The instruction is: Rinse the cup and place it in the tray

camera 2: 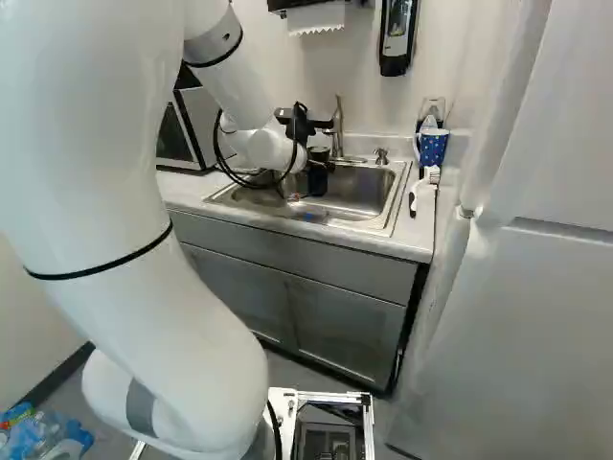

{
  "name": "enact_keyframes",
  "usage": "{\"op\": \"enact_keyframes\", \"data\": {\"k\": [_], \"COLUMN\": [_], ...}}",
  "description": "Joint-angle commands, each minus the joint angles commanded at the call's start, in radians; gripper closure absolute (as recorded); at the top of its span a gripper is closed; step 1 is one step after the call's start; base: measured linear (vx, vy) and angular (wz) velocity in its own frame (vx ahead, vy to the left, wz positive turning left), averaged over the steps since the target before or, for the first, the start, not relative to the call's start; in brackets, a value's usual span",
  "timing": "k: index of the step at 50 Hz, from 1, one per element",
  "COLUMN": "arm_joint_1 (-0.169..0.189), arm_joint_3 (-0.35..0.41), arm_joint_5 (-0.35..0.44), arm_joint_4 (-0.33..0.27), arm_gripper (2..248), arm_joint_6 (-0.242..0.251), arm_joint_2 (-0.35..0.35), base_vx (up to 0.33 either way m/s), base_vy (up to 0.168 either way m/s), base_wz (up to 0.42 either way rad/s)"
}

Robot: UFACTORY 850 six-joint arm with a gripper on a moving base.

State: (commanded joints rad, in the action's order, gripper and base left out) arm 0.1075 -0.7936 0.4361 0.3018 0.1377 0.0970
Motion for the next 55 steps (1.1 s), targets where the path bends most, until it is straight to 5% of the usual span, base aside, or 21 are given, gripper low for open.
{"op": "enact_keyframes", "data": {"k": [55], "arm_joint_1": [-0.140], "arm_joint_3": [0.019], "arm_joint_5": [0.000], "arm_joint_4": [0.000], "arm_gripper": [124], "arm_joint_6": [0.000], "arm_joint_2": [-0.025], "base_vx": [0.000], "base_vy": [0.000], "base_wz": [0.000]}}
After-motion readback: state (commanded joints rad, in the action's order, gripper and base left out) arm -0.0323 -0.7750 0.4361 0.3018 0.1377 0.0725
